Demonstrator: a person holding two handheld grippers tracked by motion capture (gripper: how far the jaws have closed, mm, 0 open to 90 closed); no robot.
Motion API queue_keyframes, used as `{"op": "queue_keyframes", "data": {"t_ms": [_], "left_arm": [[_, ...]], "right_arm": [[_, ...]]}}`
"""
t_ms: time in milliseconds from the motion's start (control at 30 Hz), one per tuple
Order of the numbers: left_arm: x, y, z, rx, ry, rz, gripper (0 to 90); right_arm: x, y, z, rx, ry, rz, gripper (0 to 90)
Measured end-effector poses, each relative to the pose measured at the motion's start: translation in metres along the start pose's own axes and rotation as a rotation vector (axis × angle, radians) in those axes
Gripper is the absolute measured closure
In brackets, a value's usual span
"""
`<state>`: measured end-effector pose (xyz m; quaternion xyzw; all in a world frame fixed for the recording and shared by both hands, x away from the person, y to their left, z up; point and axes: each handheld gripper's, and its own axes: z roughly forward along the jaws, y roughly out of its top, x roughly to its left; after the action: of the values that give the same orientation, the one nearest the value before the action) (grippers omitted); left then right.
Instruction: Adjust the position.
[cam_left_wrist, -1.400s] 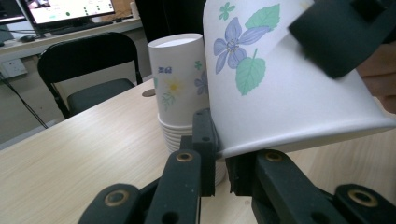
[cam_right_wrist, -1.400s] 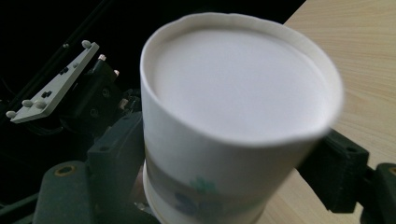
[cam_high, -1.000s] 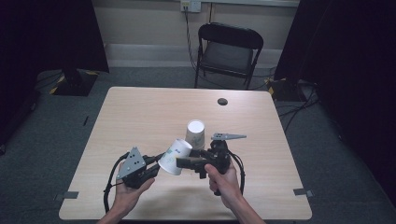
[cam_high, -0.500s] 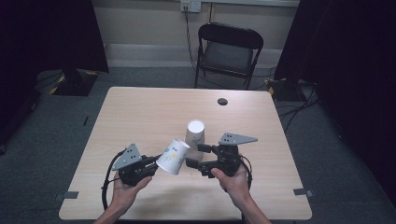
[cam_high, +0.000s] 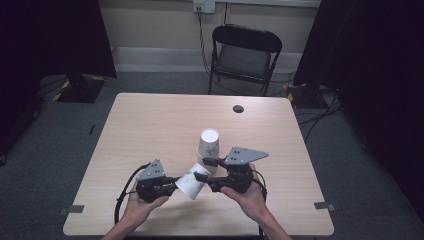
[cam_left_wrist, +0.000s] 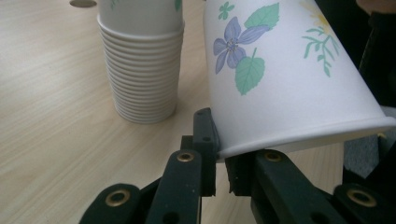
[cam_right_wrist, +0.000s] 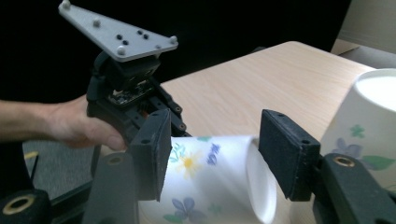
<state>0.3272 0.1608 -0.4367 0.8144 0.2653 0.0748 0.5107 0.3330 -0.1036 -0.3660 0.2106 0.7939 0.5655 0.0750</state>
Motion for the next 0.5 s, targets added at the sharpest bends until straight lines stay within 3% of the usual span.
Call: {"op": "queue_keyframes", "data": {"t_ms": [267, 500], "left_arm": [[0.001, -0.001, 0.003, 0.052, -0.001, -0.009, 84.3], [0.001, 0.0, 0.001, 0.046, -0.009, -0.023, 85.6]], "right_arm": [[0.003, -0.012, 0.01, 0.078, 0.077, -0.043, 42.6], [0.003, -0.019, 0.011, 0.112, 0.074, -0.088, 36.5]]}}
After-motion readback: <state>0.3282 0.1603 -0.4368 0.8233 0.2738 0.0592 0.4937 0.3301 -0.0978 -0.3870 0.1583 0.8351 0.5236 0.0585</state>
